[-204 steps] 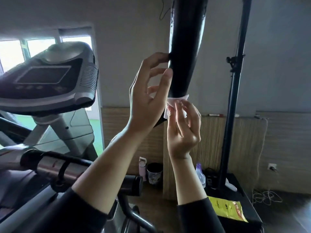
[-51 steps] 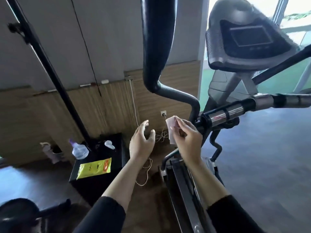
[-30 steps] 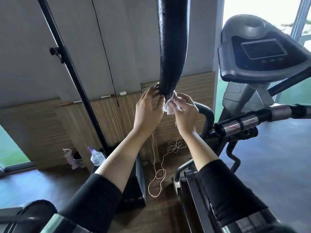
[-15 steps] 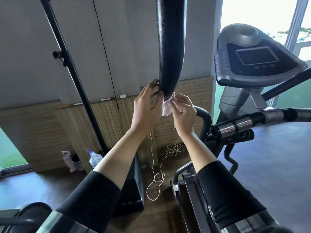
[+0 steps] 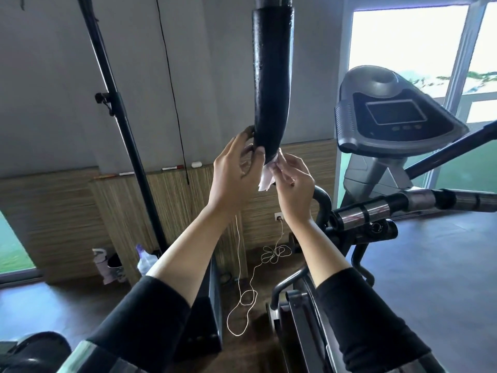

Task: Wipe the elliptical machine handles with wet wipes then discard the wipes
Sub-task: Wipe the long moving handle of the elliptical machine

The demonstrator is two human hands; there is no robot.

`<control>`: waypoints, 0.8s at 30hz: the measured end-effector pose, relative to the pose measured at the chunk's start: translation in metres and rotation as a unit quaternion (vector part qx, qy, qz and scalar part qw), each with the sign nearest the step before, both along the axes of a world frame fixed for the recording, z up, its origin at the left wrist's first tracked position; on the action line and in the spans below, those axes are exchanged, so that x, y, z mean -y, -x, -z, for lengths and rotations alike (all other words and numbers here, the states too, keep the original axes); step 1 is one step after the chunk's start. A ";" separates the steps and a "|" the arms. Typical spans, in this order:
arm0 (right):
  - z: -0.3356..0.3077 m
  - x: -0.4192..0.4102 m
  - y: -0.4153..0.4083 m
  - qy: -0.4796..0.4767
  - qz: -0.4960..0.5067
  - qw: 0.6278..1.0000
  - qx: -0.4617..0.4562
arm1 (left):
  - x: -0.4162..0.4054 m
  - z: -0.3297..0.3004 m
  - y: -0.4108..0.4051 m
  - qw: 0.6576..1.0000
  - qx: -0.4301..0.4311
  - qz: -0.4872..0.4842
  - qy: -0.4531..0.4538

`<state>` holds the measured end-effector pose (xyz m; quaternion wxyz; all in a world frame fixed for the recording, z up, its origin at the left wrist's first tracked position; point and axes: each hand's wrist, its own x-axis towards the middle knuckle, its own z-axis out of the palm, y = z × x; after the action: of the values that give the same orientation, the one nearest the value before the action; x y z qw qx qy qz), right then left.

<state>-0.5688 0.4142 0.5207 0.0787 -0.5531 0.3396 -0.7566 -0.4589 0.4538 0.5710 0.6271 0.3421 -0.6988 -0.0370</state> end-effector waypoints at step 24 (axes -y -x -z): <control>-0.035 -0.042 0.001 0.051 -0.046 0.996 0.055 | -0.021 -0.033 0.007 0.994 -0.029 0.010 0.101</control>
<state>-0.5703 0.4566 0.5560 0.1037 -0.5291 0.2696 -0.7979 -0.4654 0.4744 0.6045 0.6780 0.2688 -0.6839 0.0181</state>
